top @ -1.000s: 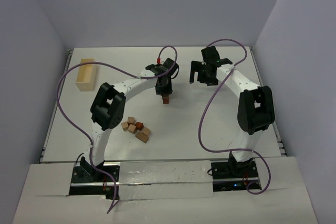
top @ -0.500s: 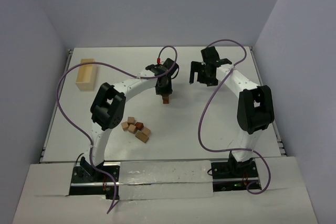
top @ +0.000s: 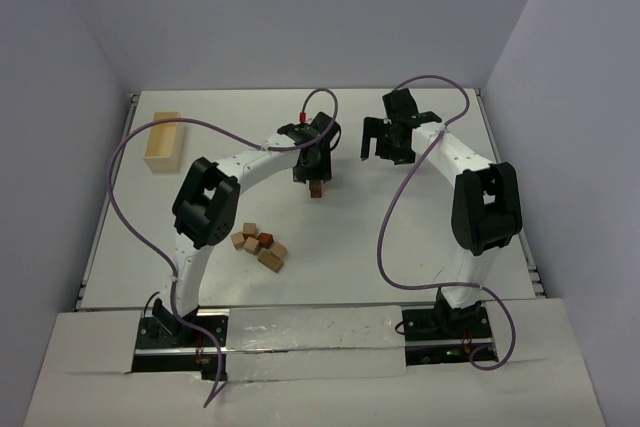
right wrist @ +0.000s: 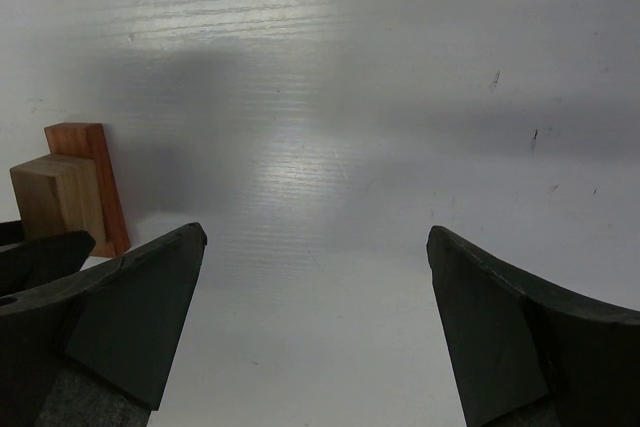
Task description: Build the wood block tower
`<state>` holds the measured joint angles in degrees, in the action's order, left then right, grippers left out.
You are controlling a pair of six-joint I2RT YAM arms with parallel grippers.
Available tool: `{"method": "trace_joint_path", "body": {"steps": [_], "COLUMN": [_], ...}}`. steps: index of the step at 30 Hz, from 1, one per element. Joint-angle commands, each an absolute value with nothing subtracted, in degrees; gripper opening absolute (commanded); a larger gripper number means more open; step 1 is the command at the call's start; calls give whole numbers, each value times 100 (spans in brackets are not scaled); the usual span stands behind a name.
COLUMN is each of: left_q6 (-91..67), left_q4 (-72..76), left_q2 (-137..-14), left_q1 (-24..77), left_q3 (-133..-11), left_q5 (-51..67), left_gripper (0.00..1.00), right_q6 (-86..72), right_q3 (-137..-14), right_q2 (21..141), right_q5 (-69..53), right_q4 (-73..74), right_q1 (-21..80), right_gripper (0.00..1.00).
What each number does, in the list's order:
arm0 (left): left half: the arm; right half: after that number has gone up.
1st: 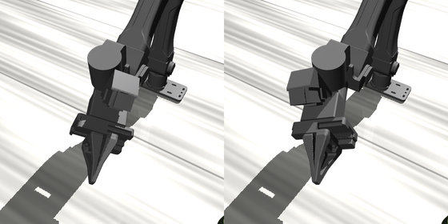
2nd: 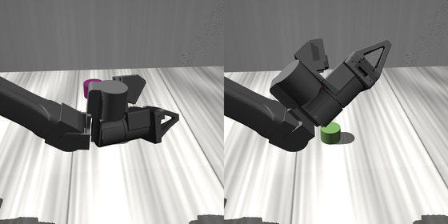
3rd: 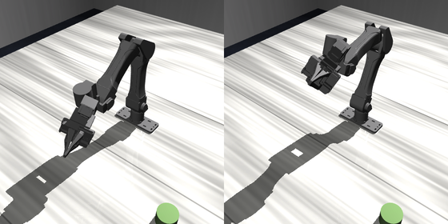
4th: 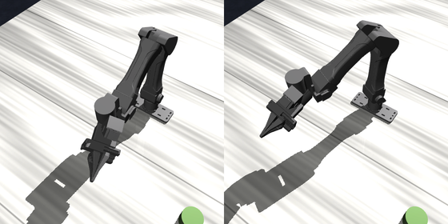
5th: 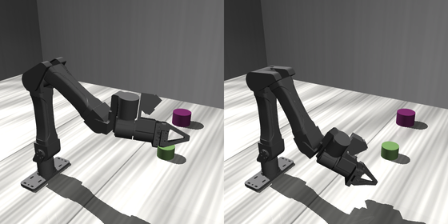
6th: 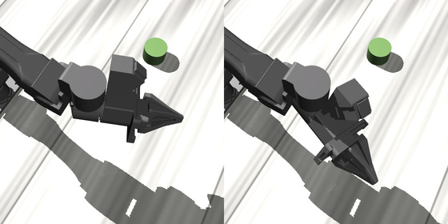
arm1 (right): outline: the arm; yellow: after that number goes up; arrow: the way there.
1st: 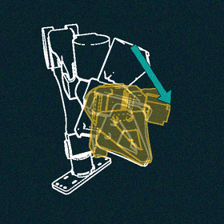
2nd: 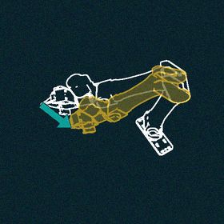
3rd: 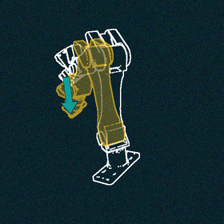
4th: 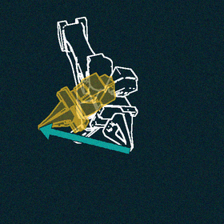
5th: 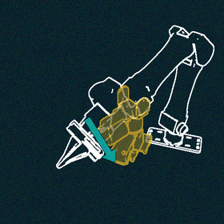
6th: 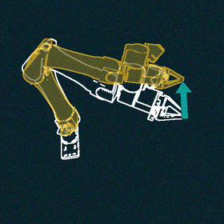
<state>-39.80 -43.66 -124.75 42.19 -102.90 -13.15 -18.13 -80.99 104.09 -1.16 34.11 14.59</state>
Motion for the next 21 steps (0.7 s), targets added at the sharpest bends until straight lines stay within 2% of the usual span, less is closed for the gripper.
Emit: {"method": "trace_joint_path", "body": {"steps": [1,5,8,21], "left_q6": [-3908,-3876,-3885,-3841], "left_q4": [-4260,-4228,-4228,-4245], "left_q2": [-12416,-12378,-12359,-12654], "left_q1": [4236,4236,4235,4201], "left_q3": [-10254,-10195,-10169,-10292], "left_q5": [-1219,-1230,-1266,-1134], "left_gripper": [64,81,88,70], "right_q6": [-1828,-1828,-1828,-1819], "right_q3": [-8147,-8147,-8147,-8147], "right_q2": [10406,10406,10399,10397], "right_q5": [-117,-132,-141,-149], "right_q4": [3331,3331,3331,3340], "right_q1": [1468,1468,1468,1459], "right_gripper": [100,100,100,100]}}
